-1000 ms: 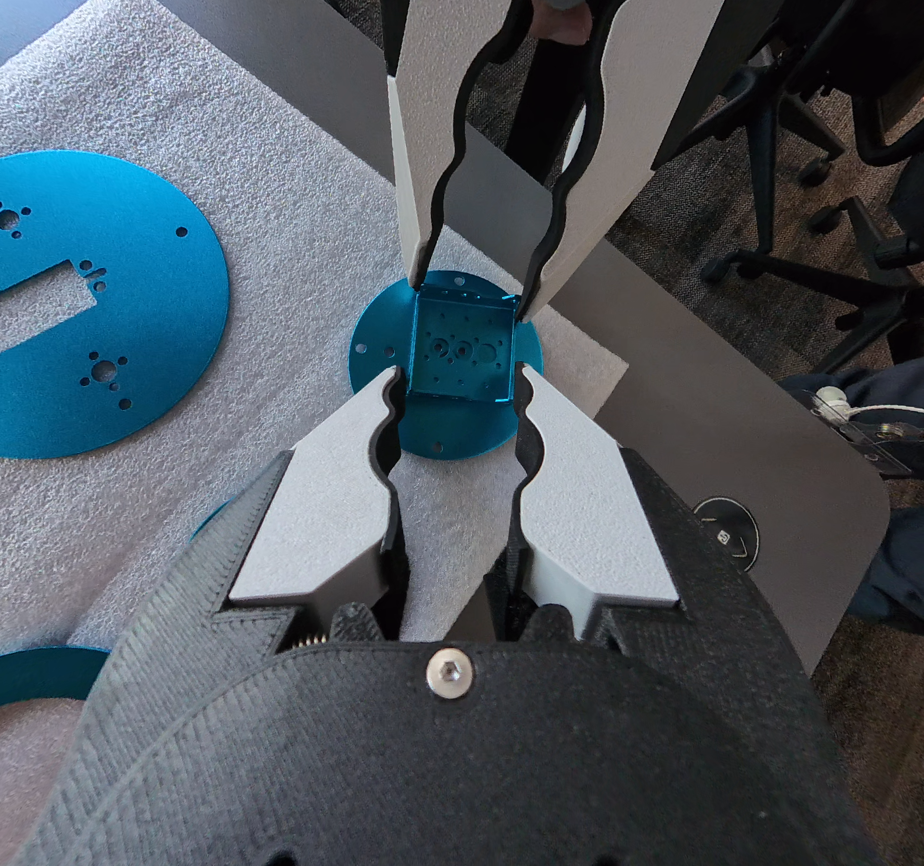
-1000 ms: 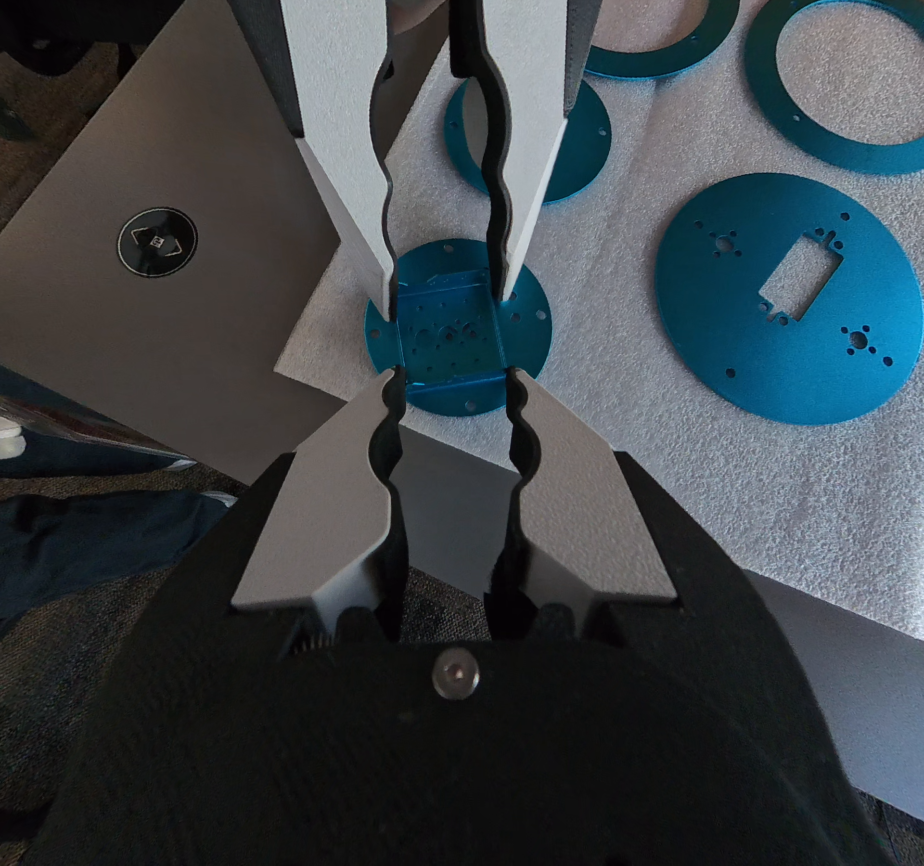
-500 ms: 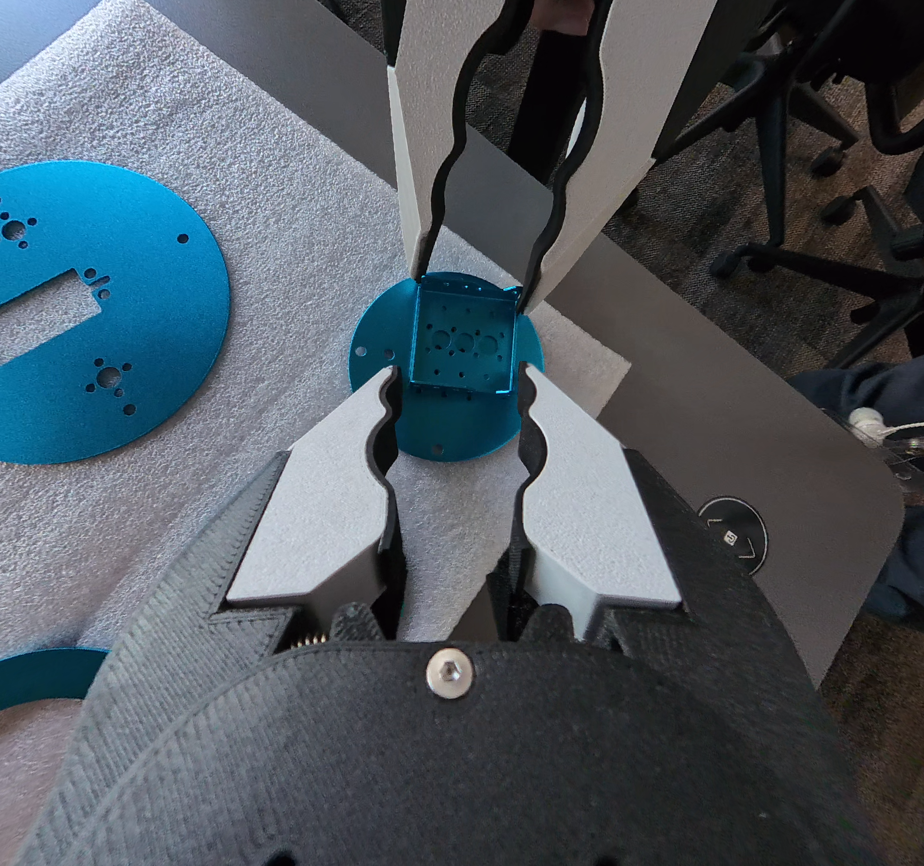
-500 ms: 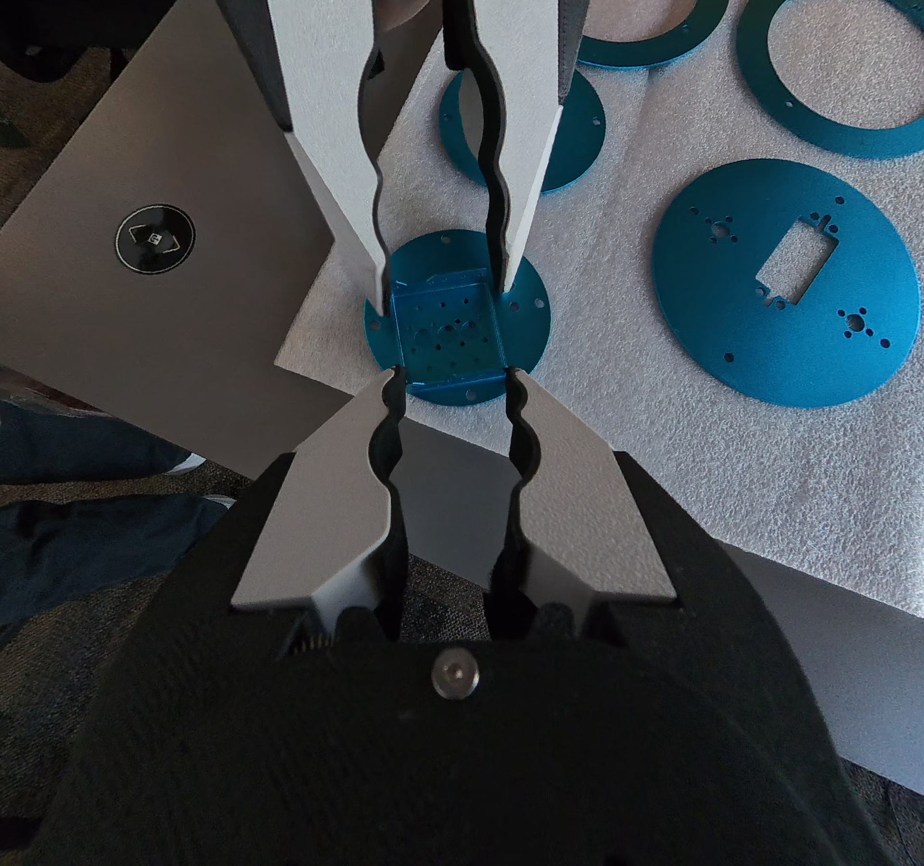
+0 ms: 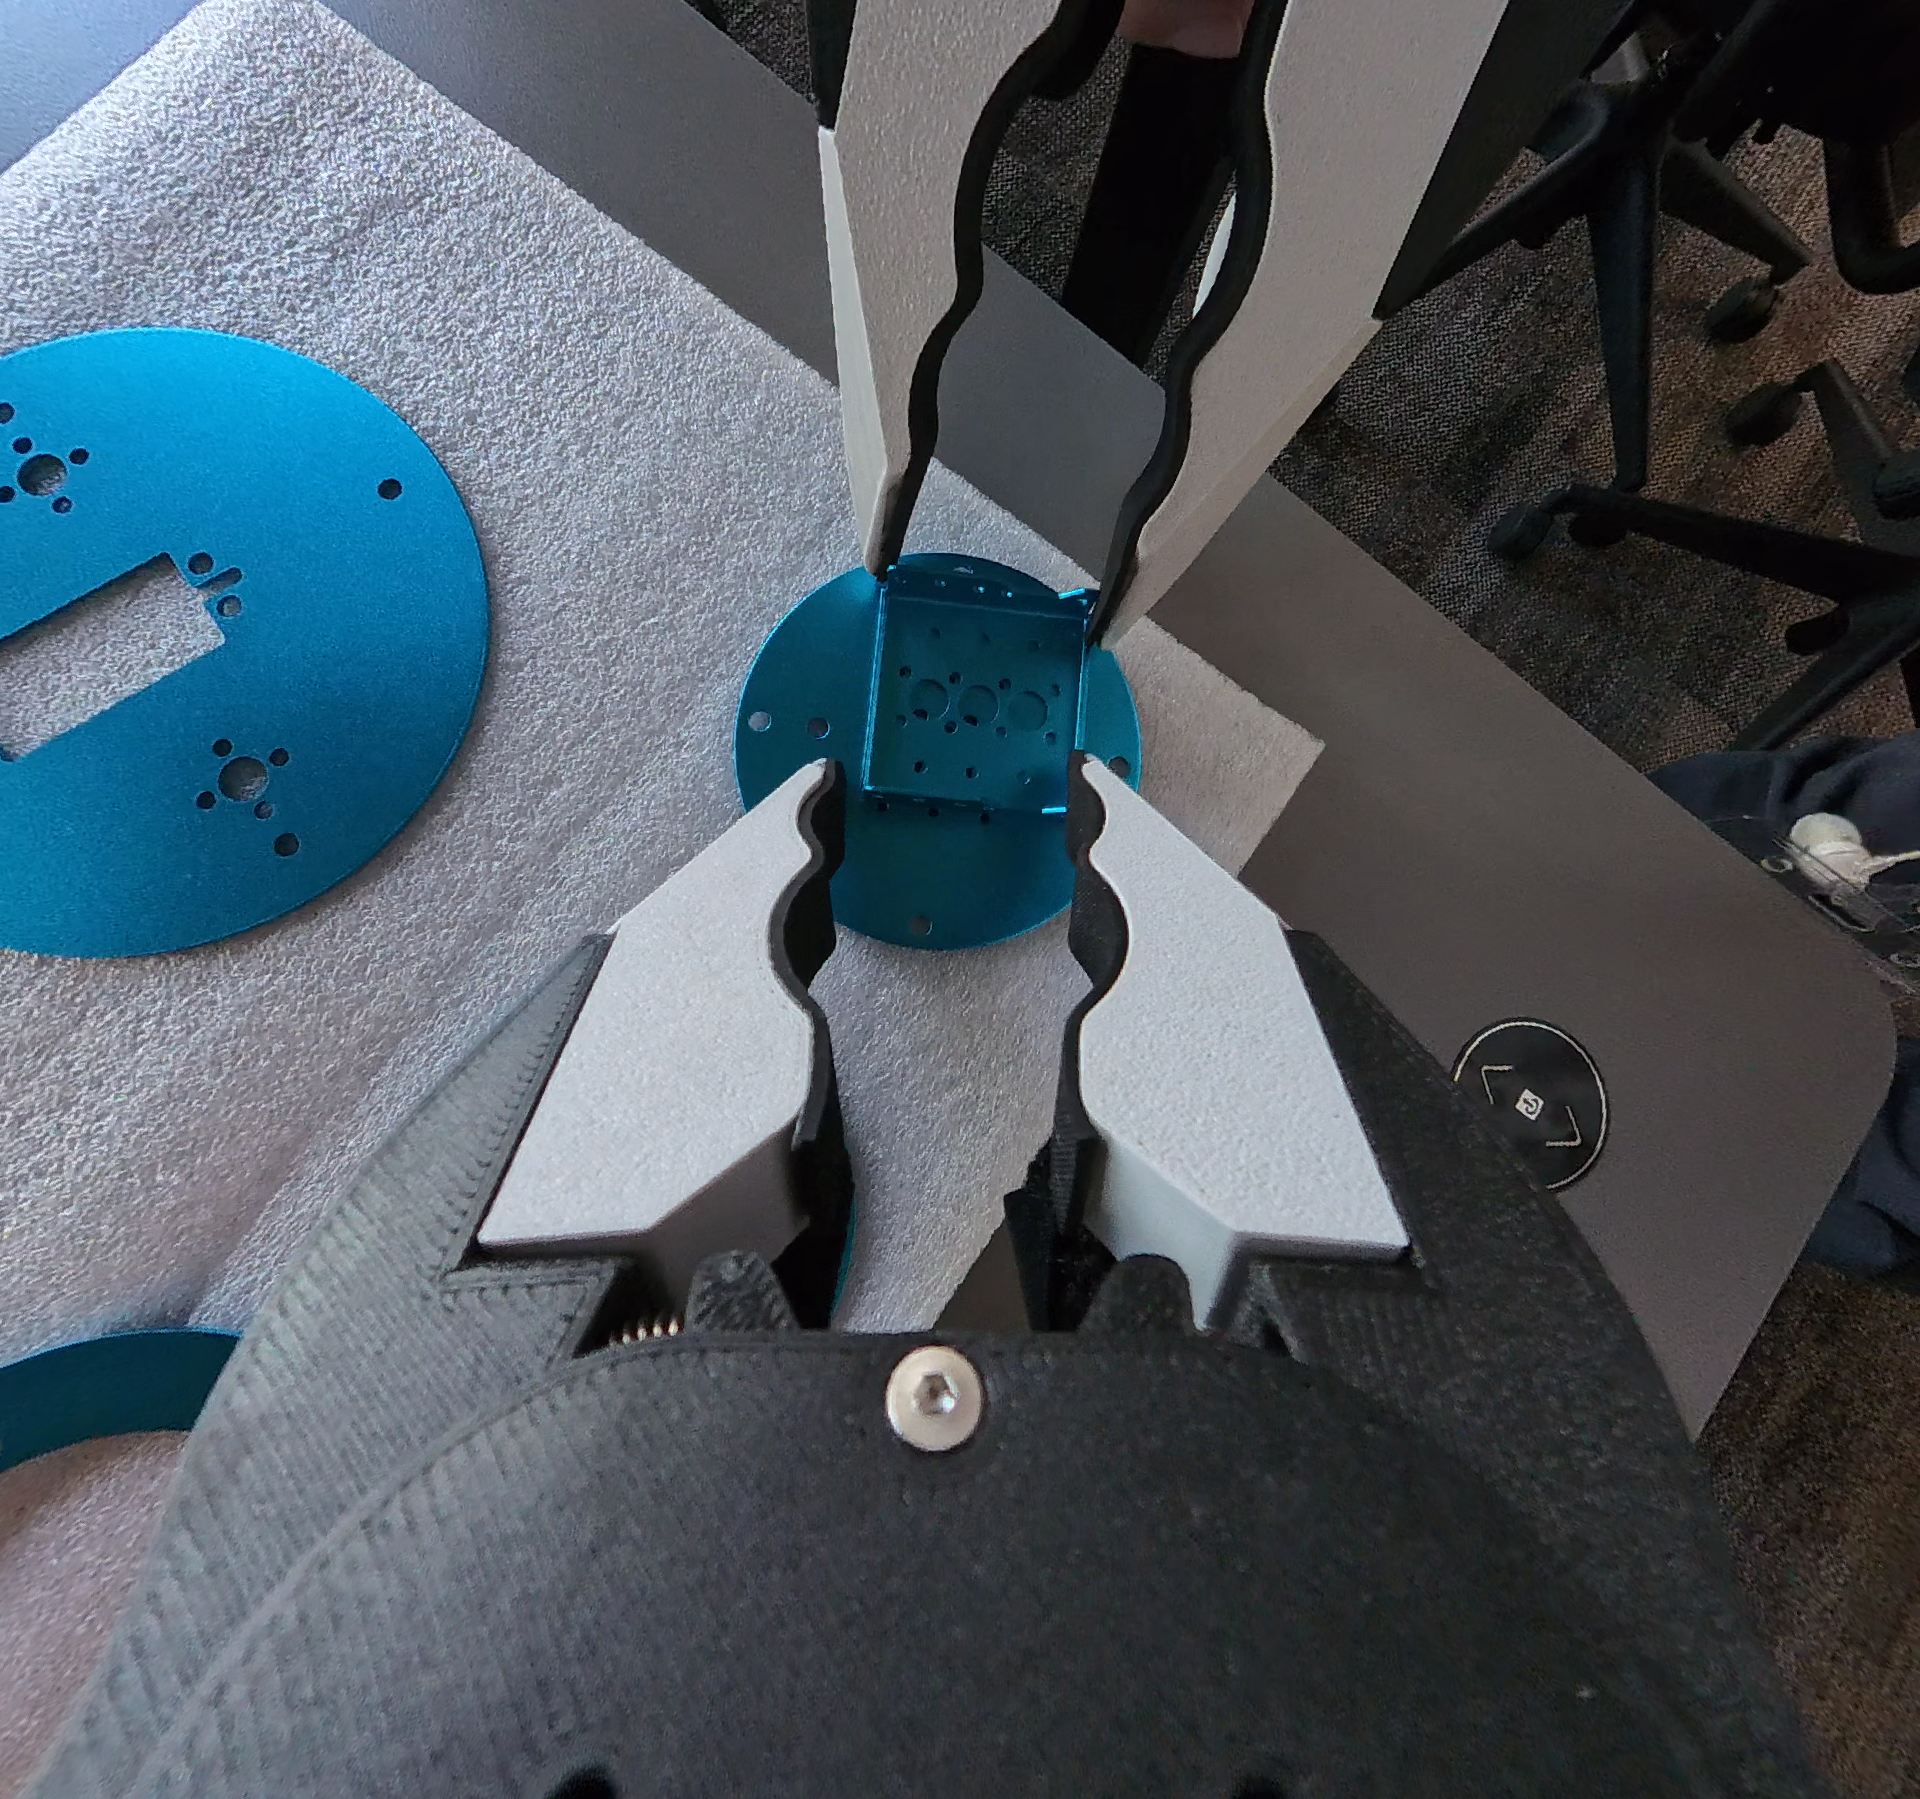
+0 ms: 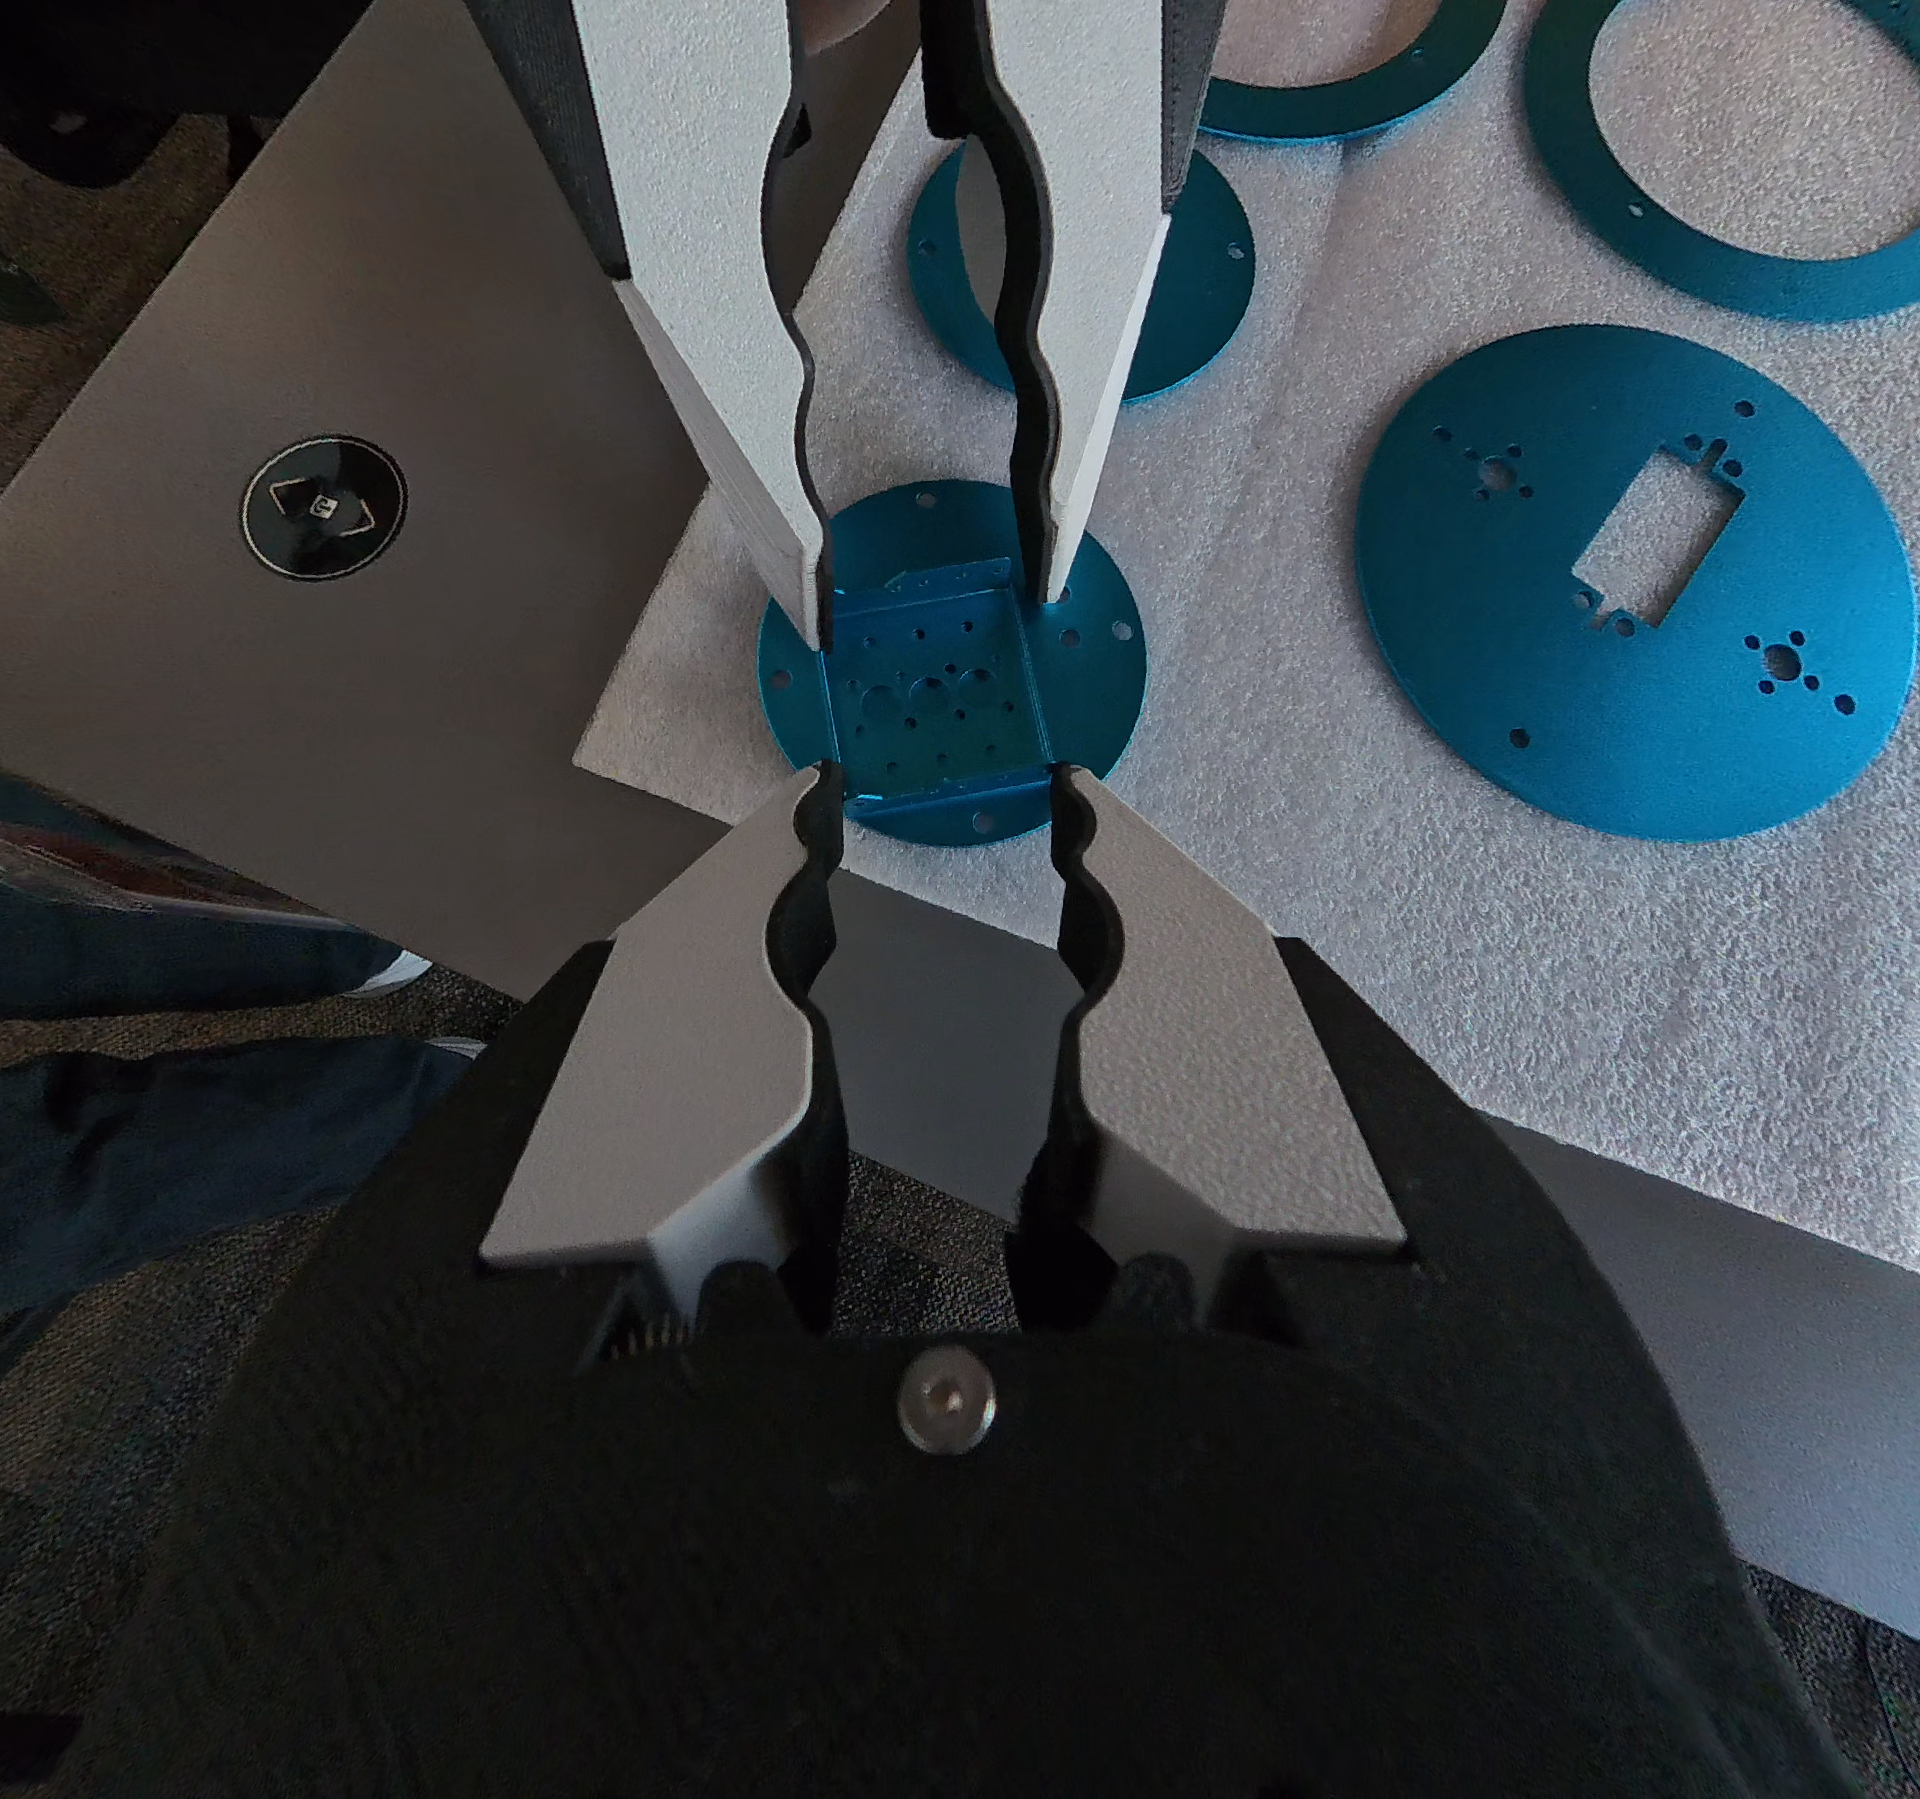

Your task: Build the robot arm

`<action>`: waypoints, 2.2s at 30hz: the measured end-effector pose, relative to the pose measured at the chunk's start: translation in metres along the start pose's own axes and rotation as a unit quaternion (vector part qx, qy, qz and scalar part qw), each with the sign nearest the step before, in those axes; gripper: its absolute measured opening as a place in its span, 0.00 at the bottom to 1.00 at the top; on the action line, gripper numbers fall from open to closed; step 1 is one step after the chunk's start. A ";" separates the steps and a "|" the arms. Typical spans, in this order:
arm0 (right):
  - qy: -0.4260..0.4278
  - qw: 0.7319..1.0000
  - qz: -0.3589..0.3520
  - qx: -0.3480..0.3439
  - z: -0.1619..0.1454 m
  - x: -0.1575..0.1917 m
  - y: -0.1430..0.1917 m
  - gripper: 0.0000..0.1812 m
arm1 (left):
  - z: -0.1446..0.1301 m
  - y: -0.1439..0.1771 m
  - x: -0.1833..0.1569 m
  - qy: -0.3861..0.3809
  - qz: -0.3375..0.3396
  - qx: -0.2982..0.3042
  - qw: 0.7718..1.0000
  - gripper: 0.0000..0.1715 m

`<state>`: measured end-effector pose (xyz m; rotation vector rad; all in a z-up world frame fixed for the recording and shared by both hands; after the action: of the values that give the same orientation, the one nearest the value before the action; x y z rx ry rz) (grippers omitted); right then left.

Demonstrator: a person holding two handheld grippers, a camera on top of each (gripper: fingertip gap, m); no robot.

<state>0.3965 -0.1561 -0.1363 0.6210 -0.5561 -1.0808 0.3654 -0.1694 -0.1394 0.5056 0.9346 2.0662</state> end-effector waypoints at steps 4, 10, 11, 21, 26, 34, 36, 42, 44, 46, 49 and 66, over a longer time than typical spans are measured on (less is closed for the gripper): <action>-0.002 1.000 -0.002 0.000 0.001 0.000 -0.001 0.21 | 0.000 0.000 0.000 0.000 0.001 0.000 1.000 0.24; -0.004 1.000 -0.001 -0.001 0.001 0.000 -0.001 0.21 | 0.000 0.000 0.000 0.004 0.001 -0.003 1.000 0.24; -0.004 1.000 -0.001 -0.001 0.001 0.000 -0.001 0.21 | 0.000 0.000 0.001 0.004 0.002 -0.004 1.000 0.24; -0.005 1.000 0.001 -0.003 0.001 0.000 -0.002 0.21 | -0.001 0.001 0.001 0.006 0.003 -0.006 1.000 0.23; -0.006 1.000 0.003 -0.004 0.001 0.000 -0.002 0.21 | 0.000 0.000 0.002 0.008 0.002 -0.008 1.000 0.22; -0.005 1.000 0.006 -0.005 0.000 -0.001 -0.001 0.21 | 0.000 0.000 0.001 0.013 0.000 -0.012 1.000 0.23; -0.006 1.000 0.007 -0.006 0.000 -0.001 -0.001 0.21 | 0.000 0.000 0.001 0.014 0.000 -0.013 1.000 0.23; -0.003 1.000 0.012 -0.004 0.000 0.003 -0.002 0.21 | 0.000 0.000 -0.002 0.017 -0.002 -0.012 1.000 0.22; -0.002 1.000 0.013 -0.005 0.001 0.008 -0.004 0.21 | -0.001 0.002 -0.005 0.021 -0.004 -0.011 1.000 0.23; 0.004 1.000 0.012 -0.004 0.002 0.013 -0.006 0.21 | -0.002 0.003 -0.009 0.023 -0.003 -0.013 1.000 0.23; 0.012 1.000 0.007 -0.002 0.004 0.018 -0.008 0.21 | -0.004 0.005 -0.014 0.028 0.003 -0.019 0.999 0.27; 0.045 0.998 0.031 -0.012 0.007 0.022 -0.006 0.30 | -0.007 0.017 -0.009 0.060 0.008 -0.027 0.998 0.30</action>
<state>0.3959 -0.1794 -0.1335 0.6241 -0.4799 -0.9949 0.3582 -0.1869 -0.1311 0.3638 0.9430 2.1497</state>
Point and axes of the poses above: each gripper's, where its closed fingertips meet, y back along the fingers, z out of its top, x = y × z across the jaws, the point moved 1 cm from there along y, back along the fingers, and after that the axes turned 10 degrees about z, right-handed, at the moved point
